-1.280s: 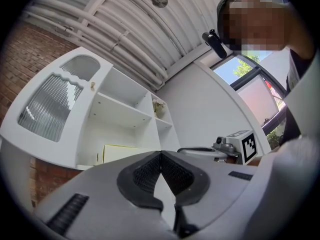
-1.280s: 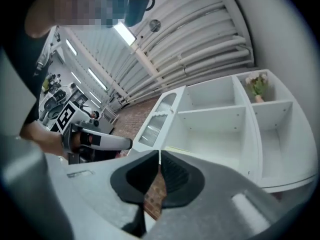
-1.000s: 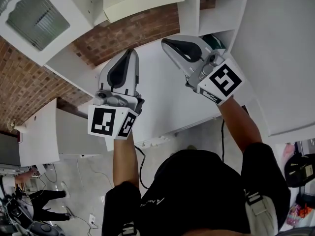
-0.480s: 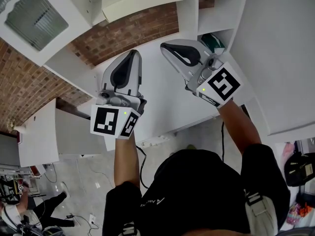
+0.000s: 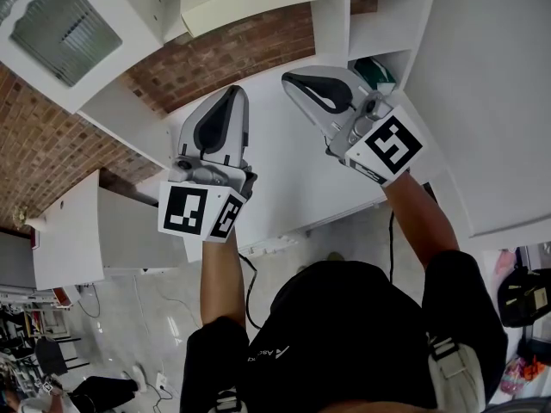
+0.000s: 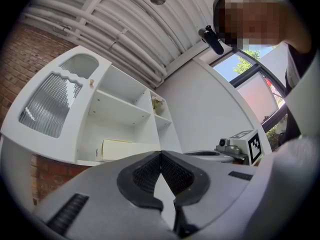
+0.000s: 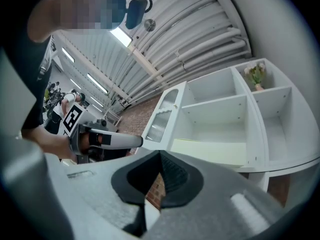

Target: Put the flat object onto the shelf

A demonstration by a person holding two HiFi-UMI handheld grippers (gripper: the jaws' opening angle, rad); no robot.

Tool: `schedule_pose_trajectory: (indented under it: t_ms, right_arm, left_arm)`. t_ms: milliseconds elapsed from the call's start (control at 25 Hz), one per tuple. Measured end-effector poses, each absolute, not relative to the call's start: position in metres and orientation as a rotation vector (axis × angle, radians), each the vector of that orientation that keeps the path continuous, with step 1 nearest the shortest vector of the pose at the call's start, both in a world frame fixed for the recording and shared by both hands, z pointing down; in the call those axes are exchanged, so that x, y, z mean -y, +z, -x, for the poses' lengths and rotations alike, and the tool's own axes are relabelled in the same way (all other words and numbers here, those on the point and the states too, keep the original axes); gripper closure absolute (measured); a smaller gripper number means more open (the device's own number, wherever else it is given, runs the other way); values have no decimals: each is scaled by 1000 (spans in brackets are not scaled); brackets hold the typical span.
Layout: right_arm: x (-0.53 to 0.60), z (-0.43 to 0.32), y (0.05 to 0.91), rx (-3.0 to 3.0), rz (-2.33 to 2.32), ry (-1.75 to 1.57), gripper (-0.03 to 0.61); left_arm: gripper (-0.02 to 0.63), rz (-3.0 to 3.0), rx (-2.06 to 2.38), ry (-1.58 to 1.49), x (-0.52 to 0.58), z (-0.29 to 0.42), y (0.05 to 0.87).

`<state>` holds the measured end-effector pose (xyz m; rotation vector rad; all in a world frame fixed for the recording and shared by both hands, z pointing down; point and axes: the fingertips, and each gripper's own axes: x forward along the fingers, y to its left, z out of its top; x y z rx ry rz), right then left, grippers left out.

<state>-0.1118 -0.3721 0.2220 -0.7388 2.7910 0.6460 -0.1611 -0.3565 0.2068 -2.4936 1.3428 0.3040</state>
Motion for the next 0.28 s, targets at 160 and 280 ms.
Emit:
schedule_pose_trajectory:
  t_ms: [160,280]
  right_arm:
    - [372,112,223,-2793,738,649,580]
    - [372,111,223,-2794,737,655,580]
  left_arm:
    - [615,2496,-1342,303,356,161,207]
    - [615,2498,-1341,305,356,161,208]
